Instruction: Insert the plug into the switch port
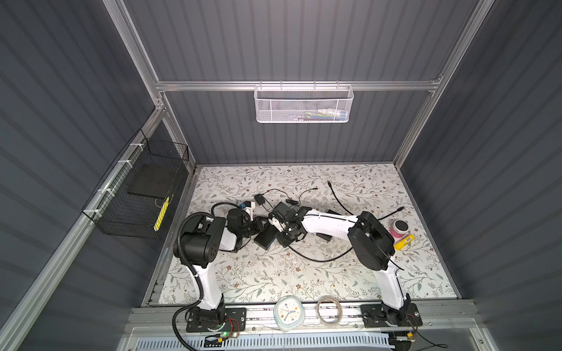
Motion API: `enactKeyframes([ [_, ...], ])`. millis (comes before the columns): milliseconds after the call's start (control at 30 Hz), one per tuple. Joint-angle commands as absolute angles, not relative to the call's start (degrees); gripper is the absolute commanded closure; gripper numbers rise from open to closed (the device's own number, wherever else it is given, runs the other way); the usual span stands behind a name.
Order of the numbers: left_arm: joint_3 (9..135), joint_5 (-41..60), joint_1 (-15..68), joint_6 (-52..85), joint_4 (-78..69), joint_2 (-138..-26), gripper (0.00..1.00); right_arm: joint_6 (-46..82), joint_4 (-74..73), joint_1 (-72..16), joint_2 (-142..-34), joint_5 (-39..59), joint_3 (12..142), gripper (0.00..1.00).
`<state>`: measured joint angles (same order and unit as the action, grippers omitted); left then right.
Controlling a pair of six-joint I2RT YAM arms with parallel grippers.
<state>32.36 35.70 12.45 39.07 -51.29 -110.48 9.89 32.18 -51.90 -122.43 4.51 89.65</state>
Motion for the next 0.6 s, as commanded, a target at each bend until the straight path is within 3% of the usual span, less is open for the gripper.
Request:
enactKeyframes([
  [0, 26.2, 36.71, 16.44, 40.3, -28.77, -116.89, 0.78, 9.77, 11.07, -51.72, -122.51, 3.47, 96.66, 1.0],
  [567, 25.49, 37.45, 16.92, 41.34, -32.41, -118.91, 0.79, 8.83, 13.39, -51.86, -123.38, 4.12, 101.11, 1.0],
])
